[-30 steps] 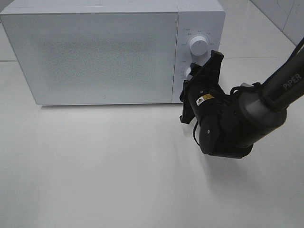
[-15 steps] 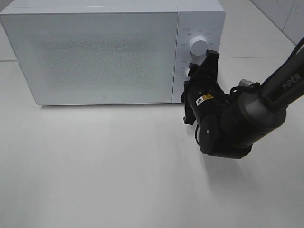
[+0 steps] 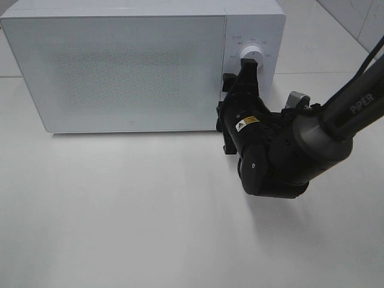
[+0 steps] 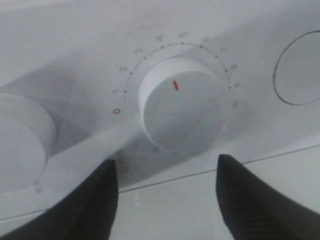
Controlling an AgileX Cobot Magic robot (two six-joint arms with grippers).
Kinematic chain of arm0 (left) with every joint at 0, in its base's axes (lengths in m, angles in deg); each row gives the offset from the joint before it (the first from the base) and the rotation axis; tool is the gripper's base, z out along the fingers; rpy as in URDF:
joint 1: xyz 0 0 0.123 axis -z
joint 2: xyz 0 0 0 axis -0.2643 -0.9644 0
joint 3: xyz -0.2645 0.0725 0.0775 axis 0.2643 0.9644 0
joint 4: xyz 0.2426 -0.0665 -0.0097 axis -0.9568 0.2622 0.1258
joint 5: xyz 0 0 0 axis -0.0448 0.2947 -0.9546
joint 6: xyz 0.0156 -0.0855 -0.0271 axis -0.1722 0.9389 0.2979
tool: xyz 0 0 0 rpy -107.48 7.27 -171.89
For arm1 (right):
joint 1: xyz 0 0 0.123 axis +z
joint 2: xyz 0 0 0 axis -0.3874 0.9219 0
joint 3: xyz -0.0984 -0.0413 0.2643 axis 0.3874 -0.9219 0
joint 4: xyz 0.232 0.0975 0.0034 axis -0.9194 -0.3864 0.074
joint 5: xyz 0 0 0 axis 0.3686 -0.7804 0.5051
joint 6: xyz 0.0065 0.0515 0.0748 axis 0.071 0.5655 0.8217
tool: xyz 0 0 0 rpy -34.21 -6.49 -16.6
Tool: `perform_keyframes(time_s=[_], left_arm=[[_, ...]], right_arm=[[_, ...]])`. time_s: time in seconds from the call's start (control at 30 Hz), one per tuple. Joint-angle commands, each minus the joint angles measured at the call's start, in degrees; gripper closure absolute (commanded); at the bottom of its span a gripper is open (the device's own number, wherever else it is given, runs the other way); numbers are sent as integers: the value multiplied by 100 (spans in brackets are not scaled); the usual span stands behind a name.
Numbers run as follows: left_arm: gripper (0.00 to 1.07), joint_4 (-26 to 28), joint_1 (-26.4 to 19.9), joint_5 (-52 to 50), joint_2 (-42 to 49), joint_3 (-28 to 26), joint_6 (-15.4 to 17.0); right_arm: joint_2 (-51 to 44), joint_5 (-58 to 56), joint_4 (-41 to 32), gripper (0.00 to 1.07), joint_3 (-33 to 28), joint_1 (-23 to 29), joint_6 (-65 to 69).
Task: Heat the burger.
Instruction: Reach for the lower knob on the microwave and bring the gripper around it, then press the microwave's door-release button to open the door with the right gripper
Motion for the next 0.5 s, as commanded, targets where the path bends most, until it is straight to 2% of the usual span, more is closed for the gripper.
perform_keyframes(time_s=[0.03, 0.2, 0.43, 0.5], left_arm=[[6, 17, 0, -52, 120, 23, -23], [6, 17, 0, -52, 120, 23, -23], [6, 17, 0, -52, 120, 23, -23], [6, 17, 0, -52, 120, 23, -23]], right_arm=[[-63, 579, -172, 40, 92, -74, -321], [-103, 424, -11, 36, 57, -57, -493], [-550, -705, 361, 36, -269, -57, -1146], [-814, -1364, 642, 36, -418, -57, -1530]])
